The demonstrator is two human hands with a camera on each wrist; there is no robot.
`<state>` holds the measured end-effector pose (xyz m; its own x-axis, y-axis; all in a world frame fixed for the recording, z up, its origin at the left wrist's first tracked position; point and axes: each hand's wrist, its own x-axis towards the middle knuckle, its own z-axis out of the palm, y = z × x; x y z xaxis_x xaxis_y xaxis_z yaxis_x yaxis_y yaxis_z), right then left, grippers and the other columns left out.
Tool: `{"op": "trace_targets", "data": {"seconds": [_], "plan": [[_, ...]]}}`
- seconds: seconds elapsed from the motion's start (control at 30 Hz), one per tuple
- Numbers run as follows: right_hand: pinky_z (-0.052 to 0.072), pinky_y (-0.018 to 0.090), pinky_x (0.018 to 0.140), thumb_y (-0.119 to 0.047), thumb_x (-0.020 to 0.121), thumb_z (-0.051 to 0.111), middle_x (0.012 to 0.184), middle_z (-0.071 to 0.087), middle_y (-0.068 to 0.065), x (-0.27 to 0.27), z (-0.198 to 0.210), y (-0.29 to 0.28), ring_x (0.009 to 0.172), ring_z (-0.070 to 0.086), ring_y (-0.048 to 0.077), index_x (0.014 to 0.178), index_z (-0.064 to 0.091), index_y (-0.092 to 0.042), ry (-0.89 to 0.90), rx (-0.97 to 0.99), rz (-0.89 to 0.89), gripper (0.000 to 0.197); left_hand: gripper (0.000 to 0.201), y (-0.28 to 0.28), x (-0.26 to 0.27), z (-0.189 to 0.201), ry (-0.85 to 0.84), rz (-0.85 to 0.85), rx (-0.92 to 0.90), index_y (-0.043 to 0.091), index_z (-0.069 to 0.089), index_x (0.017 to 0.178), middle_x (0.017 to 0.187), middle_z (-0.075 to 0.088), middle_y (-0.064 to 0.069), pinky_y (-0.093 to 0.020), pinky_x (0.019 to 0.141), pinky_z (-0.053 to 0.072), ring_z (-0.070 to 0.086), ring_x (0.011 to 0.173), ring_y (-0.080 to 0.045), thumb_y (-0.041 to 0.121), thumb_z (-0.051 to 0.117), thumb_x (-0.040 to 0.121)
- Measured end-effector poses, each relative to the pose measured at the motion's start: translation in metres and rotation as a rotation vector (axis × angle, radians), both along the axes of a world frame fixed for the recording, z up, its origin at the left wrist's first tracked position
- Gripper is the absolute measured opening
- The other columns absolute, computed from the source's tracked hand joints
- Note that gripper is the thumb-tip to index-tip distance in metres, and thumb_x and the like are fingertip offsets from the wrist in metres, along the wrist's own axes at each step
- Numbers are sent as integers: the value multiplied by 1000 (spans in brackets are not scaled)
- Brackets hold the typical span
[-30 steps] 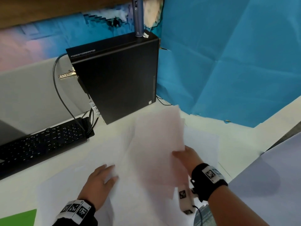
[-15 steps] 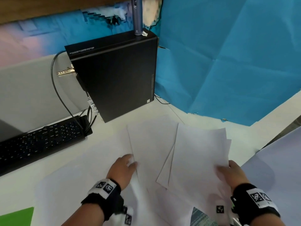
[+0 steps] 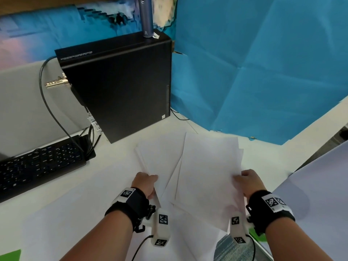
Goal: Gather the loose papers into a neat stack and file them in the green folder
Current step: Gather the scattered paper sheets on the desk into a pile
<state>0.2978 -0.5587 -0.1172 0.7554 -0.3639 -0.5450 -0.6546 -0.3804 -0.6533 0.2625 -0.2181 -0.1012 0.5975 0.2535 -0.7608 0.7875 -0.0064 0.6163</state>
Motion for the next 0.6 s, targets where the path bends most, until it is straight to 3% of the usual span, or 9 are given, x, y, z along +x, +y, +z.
{"op": "trace_targets", "data": {"seconds": [0.1, 0.17, 0.23, 0.33, 0.43, 0.47, 0.5, 0.53, 0.6], "plan": [[51, 44, 62, -37, 46, 72, 76, 72, 25, 16, -31, -15, 62, 68, 38, 73, 69, -6, 16, 111, -11, 41, 33, -9, 8, -1, 9, -53, 100, 3, 57, 99, 99, 66, -18, -42, 75, 59, 65, 88, -34, 15, 59, 69], [58, 55, 72, -38, 45, 75, 87, 75, 31, 21, -45, -18, 78, 72, 51, 78, 73, 2, 37, 152, 8, 52, 21, -14, 8, 5, -6, -156, 219, 0, 51, 101, 96, 58, -15, -30, 62, 50, 57, 84, -30, 3, 52, 80], [59, 60, 82, -36, 48, 73, 87, 75, 27, 21, -28, -6, 84, 72, 48, 77, 72, -2, 36, 113, 18, 45, 16, -16, 6, 4, -21, -233, 271, -1, 49, 98, 91, 54, -14, -26, 56, 39, 49, 78, -25, -2, 46, 82], [59, 57, 84, -24, 60, 63, 84, 76, 20, 18, -16, 3, 82, 73, 38, 81, 70, -8, 16, 106, 51, 27, 19, -15, 3, 2, -34, -319, 230, -4, 50, 97, 97, 58, -19, -31, 68, 51, 57, 86, -30, -4, 41, 80], [58, 55, 75, -14, 67, 62, 77, 72, 20, 9, -5, 10, 72, 68, 31, 79, 66, -8, 14, 169, 104, 15, 36, -6, 1, 2, -7, -412, 130, 5, 57, 104, 104, 65, -20, -51, 84, 59, 65, 98, -38, 0, 39, 74], [58, 50, 66, -8, 74, 62, 74, 70, 17, 4, -1, 13, 68, 66, 28, 79, 64, -9, 27, 212, 116, 5, 34, -3, 1, 0, 0, -455, 131, 8, 57, 102, 102, 65, -17, -50, 84, 58, 65, 95, -36, 2, 39, 73], [55, 40, 57, 1, 83, 59, 72, 67, 13, 0, 3, 16, 62, 64, 25, 80, 62, -9, 51, 262, 116, 11, 27, -3, 0, 1, 3, -495, 152, 9, 54, 96, 98, 63, -14, -44, 83, 58, 63, 88, -31, 3, 39, 74], [51, 32, 55, 8, 88, 55, 72, 66, 12, -4, 3, 18, 58, 63, 24, 82, 61, -8, 79, 313, 114, 18, 17, -4, -1, 4, 3, -517, 169, 8, 49, 90, 93, 60, -12, -39, 78, 56, 57, 80, -26, 2, 39, 77], [52, 33, 63, 12, 91, 52, 80, 68, 17, -8, 3, 23, 60, 66, 26, 93, 64, -4, 85, 419, 87, 20, 11, -11, -3, 5, -1, -564, 204, 11, 42, 83, 85, 53, -10, -33, 69, 51, 47, 73, -20, 1, 38, 85]]}}
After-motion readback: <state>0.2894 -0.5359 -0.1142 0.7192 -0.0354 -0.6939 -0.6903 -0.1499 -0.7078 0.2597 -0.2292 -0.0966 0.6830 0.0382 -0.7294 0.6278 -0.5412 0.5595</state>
